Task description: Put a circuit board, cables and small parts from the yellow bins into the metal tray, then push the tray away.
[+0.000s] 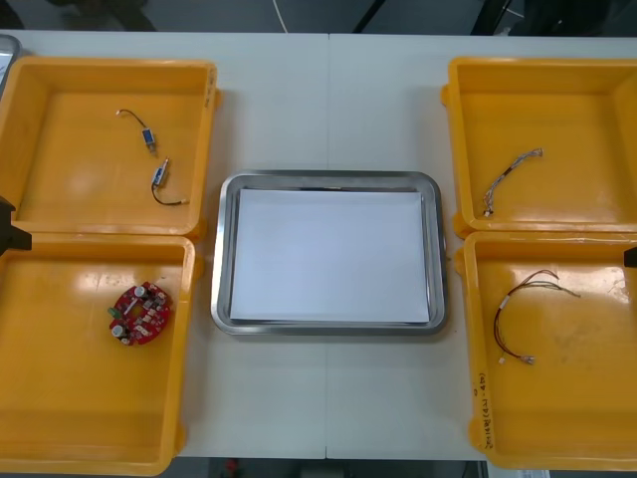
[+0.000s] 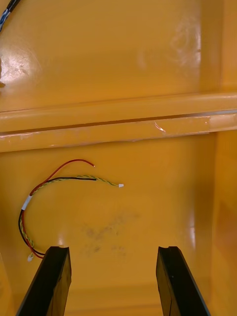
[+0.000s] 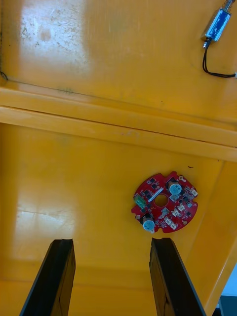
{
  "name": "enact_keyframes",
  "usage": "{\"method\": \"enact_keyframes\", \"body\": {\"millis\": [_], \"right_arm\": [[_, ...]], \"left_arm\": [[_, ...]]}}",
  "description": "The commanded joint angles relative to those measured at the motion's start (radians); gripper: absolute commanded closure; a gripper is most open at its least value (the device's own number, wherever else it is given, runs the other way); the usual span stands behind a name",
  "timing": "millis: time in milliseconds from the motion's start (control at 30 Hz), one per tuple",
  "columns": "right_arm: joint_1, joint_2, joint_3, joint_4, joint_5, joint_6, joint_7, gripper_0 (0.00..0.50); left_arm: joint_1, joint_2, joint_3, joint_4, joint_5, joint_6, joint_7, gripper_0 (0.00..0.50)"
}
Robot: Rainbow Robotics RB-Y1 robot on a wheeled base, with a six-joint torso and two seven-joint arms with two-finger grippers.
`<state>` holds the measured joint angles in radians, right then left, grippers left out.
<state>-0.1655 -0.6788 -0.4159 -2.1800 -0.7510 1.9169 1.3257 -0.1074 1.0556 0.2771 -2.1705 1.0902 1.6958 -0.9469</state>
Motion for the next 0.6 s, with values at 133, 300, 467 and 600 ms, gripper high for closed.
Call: {"method": "enact_keyframes", "body": {"millis": [133,300,467,600], "right_arm": [[-0.003,0.008,-0.012,-0.03,-0.008,0.003,-0.03,0.0],[-0.003,0.008,-0.012,-0.03,-0.008,0.003,-0.03,0.0],[-0.003,0.008,-0.012,-0.03,-0.008,0.003,-0.03,0.0],[-0.003,0.008,-0.012,-0.03,-0.008,0.003,-0.03,0.0]], "left_arm": [[0.018,0.043,0.031,-0.006,-0.009,-0.01,-0.059,0.058],[0.018,0.043,0.031,-0.006,-0.009,-0.01,-0.059,0.058],[0.018,0.043,0.031,-0.006,-0.009,-0.01,-0.059,0.058],[0.018,0.043,0.031,-0.006,-0.009,-0.01,-0.059,0.058]]}}
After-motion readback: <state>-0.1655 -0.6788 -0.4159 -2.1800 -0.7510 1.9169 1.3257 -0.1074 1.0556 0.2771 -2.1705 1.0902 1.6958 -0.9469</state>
